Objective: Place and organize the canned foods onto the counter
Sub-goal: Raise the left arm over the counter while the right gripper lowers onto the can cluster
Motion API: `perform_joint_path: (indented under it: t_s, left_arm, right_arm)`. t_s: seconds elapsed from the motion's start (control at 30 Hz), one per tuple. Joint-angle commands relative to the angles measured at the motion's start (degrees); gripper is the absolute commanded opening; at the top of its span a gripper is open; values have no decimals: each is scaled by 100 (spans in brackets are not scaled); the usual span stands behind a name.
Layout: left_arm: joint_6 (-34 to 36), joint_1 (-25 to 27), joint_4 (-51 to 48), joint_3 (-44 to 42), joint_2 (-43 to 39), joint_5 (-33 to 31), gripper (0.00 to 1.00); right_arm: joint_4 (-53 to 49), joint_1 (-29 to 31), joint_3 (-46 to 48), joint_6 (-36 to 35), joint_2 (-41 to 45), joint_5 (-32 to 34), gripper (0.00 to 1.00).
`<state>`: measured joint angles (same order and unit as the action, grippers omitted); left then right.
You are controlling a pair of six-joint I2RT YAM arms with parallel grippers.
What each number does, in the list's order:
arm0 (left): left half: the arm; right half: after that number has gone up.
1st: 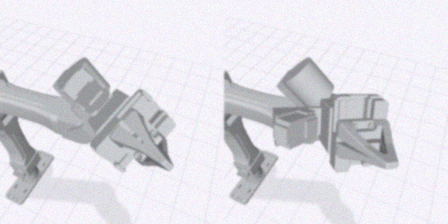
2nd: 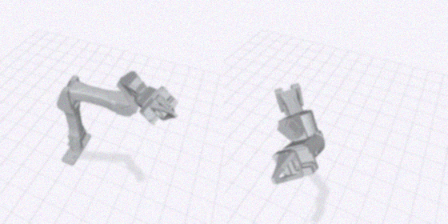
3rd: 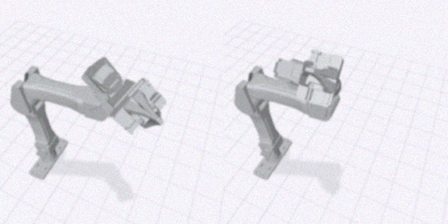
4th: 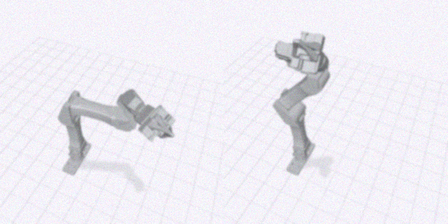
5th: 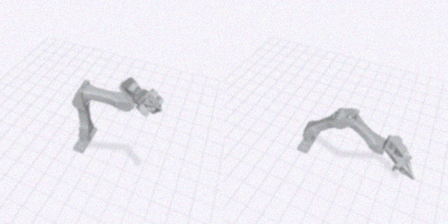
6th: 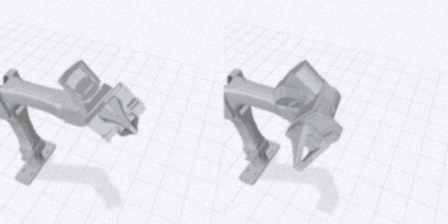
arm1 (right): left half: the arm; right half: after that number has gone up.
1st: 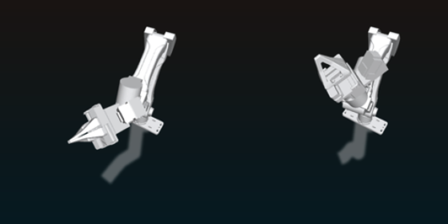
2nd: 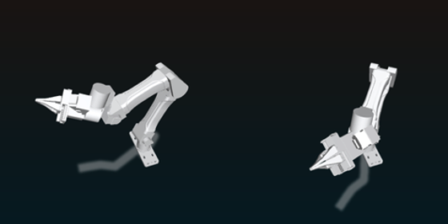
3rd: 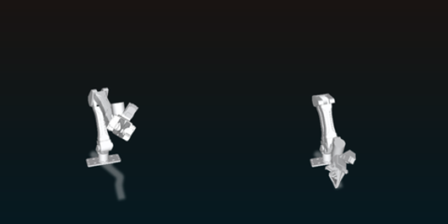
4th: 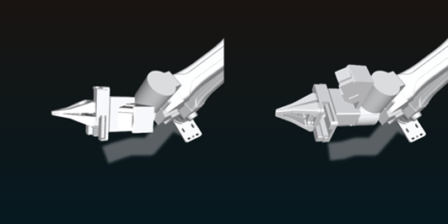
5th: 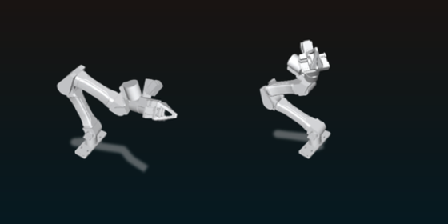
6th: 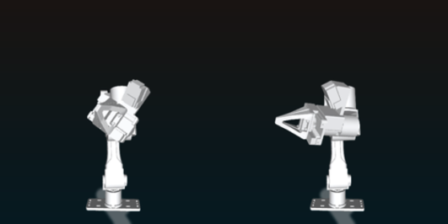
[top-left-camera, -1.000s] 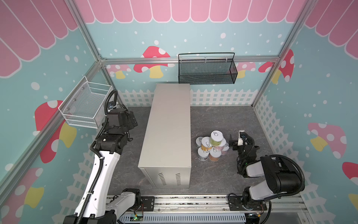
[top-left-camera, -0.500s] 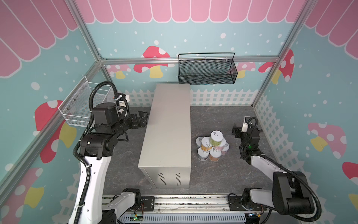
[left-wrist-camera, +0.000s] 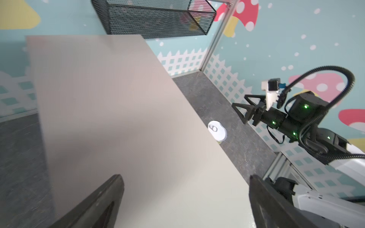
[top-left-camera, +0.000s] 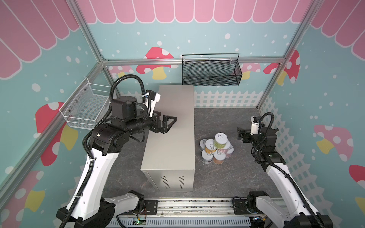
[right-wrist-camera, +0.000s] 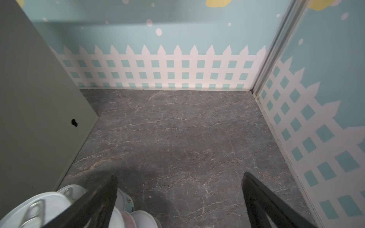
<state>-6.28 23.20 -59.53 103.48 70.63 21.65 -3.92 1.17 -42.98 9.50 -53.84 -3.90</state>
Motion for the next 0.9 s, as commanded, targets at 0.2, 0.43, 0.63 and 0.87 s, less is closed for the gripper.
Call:
perform_joint_path:
  t_s: [0.2,0.43,0.63,0.87]
  left_arm:
    - [601,964,-346,351,427,-217,100]
    - [687,1103,-429,629,797,-427,100]
    - [736,1435,-509,943,1147,-997,100]
    - [719,1490,-461,988,1182,-1320,100]
  right_arm:
    - [-959,108,-28,-216,634,-1164,100]
    - [-989,341,44,-282,726,-1192,100]
    - [-724,501,150,-211,649,-1182,99]
    - [-610,919,91,-298,400,-976,100]
